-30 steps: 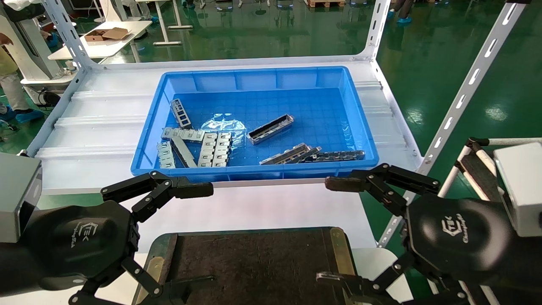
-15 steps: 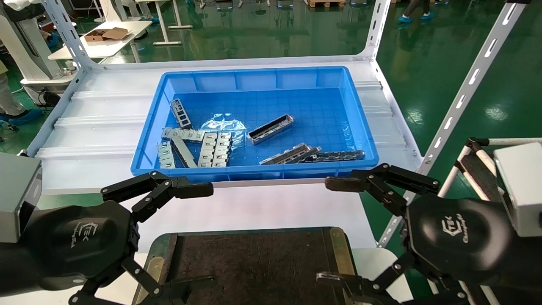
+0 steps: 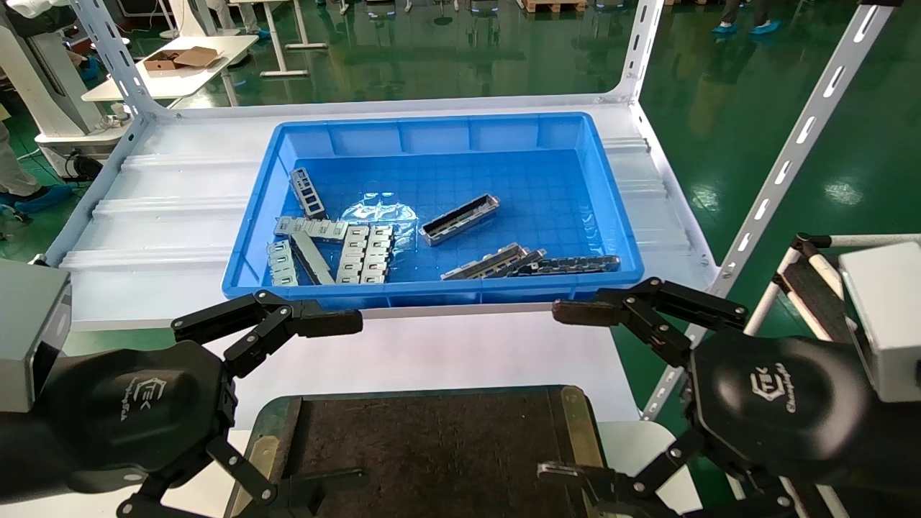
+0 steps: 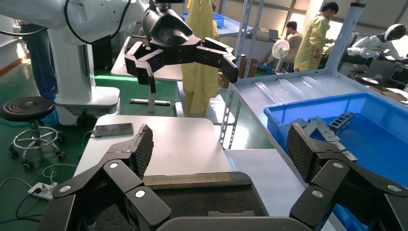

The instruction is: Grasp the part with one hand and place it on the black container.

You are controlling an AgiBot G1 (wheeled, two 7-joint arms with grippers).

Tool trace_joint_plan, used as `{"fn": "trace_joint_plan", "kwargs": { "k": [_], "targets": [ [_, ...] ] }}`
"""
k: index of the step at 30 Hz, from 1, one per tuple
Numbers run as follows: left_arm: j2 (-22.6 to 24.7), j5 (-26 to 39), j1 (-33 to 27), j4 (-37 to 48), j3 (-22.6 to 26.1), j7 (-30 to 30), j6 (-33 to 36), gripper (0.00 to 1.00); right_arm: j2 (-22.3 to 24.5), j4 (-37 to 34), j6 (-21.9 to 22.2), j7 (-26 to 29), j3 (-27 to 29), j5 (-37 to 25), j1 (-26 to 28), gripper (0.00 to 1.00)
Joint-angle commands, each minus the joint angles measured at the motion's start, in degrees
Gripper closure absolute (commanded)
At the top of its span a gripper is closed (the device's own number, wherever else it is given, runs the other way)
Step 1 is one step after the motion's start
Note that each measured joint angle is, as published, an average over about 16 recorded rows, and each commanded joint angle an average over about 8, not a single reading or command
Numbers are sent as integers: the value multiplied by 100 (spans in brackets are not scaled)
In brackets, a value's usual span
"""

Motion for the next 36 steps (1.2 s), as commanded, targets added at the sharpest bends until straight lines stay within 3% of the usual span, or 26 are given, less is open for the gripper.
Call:
{"fn": "trace_joint_plan", "kwargs": {
  "k": [1, 21, 36],
  "targets": [
    [0, 0, 0, 0, 0, 0, 0, 0, 0, 0, 0, 0, 0, 0, 0, 0],
    [165, 117, -131, -20, 78, -28, -107, 0, -1, -3, -2, -1, -1, 0, 2, 0],
    [982, 1370, -1062, 681, 575, -44, -944, 0, 0, -4, -2, -2, -3, 1, 3, 0]
  ]
}}
